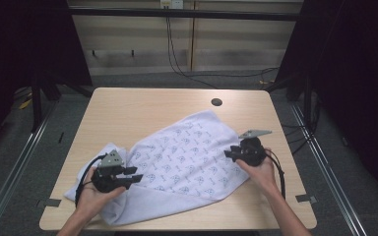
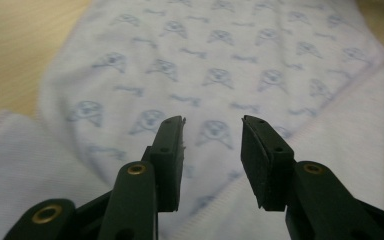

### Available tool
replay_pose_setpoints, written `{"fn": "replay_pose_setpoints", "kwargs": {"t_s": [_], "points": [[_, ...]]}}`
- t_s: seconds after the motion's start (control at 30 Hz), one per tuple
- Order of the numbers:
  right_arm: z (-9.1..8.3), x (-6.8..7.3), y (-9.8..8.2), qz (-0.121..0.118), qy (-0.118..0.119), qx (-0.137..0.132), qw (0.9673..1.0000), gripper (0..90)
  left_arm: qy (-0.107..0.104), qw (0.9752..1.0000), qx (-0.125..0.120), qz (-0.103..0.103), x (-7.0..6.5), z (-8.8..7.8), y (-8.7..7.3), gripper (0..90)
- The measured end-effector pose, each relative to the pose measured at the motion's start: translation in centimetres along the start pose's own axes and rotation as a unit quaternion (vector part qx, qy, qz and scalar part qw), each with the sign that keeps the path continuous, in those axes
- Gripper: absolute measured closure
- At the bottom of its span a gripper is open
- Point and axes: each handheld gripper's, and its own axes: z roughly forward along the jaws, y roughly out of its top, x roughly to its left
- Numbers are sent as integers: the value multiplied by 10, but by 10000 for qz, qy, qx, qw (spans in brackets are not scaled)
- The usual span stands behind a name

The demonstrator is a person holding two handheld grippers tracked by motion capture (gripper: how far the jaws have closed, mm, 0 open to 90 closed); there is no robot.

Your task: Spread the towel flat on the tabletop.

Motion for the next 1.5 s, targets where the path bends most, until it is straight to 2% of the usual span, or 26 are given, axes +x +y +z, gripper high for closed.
{"fn": "replay_pose_setpoints", "kwargs": {"t_s": [0.07, 0.1, 0.13, 0.17, 0.2, 0.27, 0.37, 0.4, 0.43, 0.47, 0.5, 0.53, 0.57, 0.6, 0.63, 0.7, 0.83, 0.9, 0.93, 0.97, 1.0, 1.17, 1.23, 1.27, 1.47, 1.5], "points": [[-6, 18, -11, -9, 254, 45, 9997, 597, -38, 9999, 82, -94, 8, 3, 2, 595], [-6, 18, -11, -9, 254, 45, 9997, 597, -1, 9997, 218, -123, 16, 5, 3, 595], [-12, 37, -24, -97, 409, 142, 9990, 585, 197, 9994, 247, -162, 25, 7, 5, 564], [-13, 43, -28, -119, 472, 211, 9986, 579, 232, 9990, 249, -275, 37, 10, 8, 564], [-15, 50, -33, -243, 450, 264, 9983, 567, 232, 9990, 249, -275, 37, 10, 8, 562], [-20, 57, -42, -264, 774, 227, 9964, 552, 189, 9993, 202, -268, 51, 14, 14, 555], [-20, 62, -49, -252, 641, 379, 9969, 553, 326, 9989, 290, -190, 58, 17, 20, 551], [-20, 62, -49, -252, 641, 379, 9969, 553, 226, 9989, 294, -269, 61, 21, 23, 551], [-17, 62, -52, -316, 631, 477, 9964, 549, 153, 9986, 410, -311, 64, 25, 25, 550], [-14, 63, -54, -391, 415, 592, 9966, 540, 217, 9979, 556, -250, 66, 30, 27, 545], [-11, 63, -56, -391, 379, 616, 9966, 540, 231, 9976, 605, -237, 66, 34, 27, 545], [-10, 64, -55, -413, 326, 557, 9971, 550, 322, 9955, 860, -221, 69, 43, 25, 549], [-10, 64, -55, -413, 326, 557, 9971, 550, 322, 9955, 860, -221, 69, 43, 25, 573], [-8, 69, -55, -830, 108, 603, 9947, 582, 395, 9925, 1154, 12, 67, 53, 21, 638], [-8, 68, -54, -751, 114, 624, 9952, 595, 453, 9921, 1160, 155, 65, 54, 18, 702], [-7, 63, -53, -675, 27, 581, 9960, 612, 425, 9925, 1130, 190, 63, 52, 16, 810], [-2, 41, -45, -528, -112, 588, 9968, 680, 477, 9928, 1087, 159, 60, 50, 13, 840], [0, 34, -42, -451, -157, 590, 9971, 702, 348, 9933, 1094, 126, 58, 48, 11, 839], [6, 19, -36, -363, -238, 551, 9975, 727, 174, 9944, 1038, 37, 54, 47, 9, 838], [6, 19, -36, -363, -238, 551, 9975, 727, 174, 9944, 1038, 37, 54, 47, 9, 836], [12, 4, -29, -212, -365, 534, 9977, 726, 115, 9948, 1012, 51, 52, 46, 7, 831], [31, -29, -8, 37, -609, 472, 9970, 724, -294, 9958, 865, -112, 27, 48, 1, 803], [39, -38, 0, 70, -723, 447, 9964, 725, -371, 9956, 847, -153, 22, 49, 1, 781], [43, -42, 4, 192, -778, 420, 9959, 727, -611, 9946, 802, -233, 14, 52, 0, 752], [60, -56, 22, 477, -1042, 431, 9925, 722, -875, 9929, 796, -159, -6, 58, 2, 681], [62, -57, 24, 408, -1030, 429, 9929, 722, -1081, 9913, 736, -138, -12, 62, 2, 656]]}}
